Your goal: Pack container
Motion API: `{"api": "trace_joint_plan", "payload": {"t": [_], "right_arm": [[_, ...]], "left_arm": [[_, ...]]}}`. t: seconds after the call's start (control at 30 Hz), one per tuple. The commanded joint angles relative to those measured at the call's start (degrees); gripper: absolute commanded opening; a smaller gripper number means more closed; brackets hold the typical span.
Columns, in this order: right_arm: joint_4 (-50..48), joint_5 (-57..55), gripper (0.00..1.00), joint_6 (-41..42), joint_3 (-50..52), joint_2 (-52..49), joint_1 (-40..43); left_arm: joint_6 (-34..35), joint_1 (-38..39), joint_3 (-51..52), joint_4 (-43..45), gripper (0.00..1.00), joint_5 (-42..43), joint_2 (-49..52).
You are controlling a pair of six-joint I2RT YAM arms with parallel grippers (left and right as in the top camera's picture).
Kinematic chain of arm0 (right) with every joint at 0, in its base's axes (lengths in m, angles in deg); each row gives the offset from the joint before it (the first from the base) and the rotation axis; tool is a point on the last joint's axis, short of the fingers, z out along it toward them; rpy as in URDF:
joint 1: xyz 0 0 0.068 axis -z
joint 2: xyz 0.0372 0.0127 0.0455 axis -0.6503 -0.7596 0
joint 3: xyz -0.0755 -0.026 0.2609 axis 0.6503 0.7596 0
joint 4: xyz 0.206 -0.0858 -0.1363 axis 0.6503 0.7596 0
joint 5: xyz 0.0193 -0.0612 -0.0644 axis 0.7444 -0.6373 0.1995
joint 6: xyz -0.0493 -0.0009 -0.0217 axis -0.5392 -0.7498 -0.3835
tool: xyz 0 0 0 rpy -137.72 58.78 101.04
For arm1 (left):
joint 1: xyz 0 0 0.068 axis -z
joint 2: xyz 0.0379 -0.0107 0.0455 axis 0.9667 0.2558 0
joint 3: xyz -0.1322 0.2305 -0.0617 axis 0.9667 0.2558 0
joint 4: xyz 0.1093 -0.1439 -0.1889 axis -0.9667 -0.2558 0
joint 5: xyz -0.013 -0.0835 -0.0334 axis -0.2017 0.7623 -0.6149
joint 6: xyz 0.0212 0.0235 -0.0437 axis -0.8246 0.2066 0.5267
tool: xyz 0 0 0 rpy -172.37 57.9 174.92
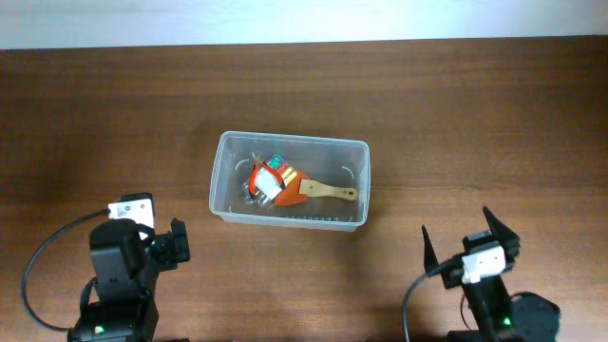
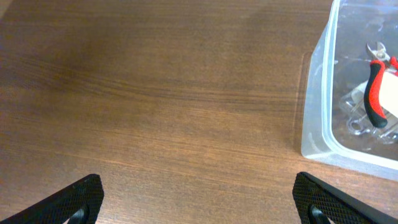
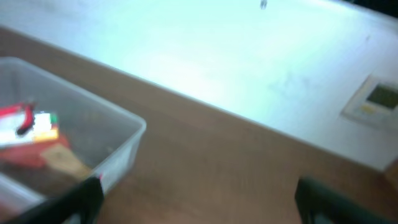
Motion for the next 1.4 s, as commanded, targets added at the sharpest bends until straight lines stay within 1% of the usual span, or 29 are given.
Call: {"api": "trace_joint_plan", "payload": {"t": [0.0,0.1,0.17,0.2,0.37,0.43,0.6,1.37], "right_arm": [[-8.6,0.5,0.99,0.9,7.1,0.4,-0.4],[-20.0,0.1,0.99,0.9,14.0,0.4,-0.4],[-24.0,0.0,0.99,1.7,16.6,0.4,-0.4],[-25.5,-0.9,0.99,3.7,17.8,0.4,-0.4],[-21.6,-9.4,0.99,15.3,17.9,0.4,-0.9],[-20.0,-11.3,0.99,17.5,17.9,0.4,-1.2],[-18.1,-11.3,0.99,17.4,17.9,0.3,-1.2],[-18.1,-11.3,0.99,17.4,17.9,0.2,-1.2]], "left_arm": [[0.5,-0.2,0.1,0.0,0.99,0.6,0.0],[0.5,-0.2,0.1,0.0,0.99,0.6,0.0],[0.5,-0.2,0.1,0.0,0.99,0.6,0.0],[0.5,-0.2,0.1,0.0,0.99,0.6,0.0],[0.5,-0.2,0.1,0.0,0.99,0.6,0.0],[0.5,-0.2,0.1,0.0,0.99,0.6,0.0],[0.5,-0.2,0.1,0.0,0.99,0.6,0.0],[0.5,-0.2,0.1,0.0,0.99,0.6,0.0]]}}
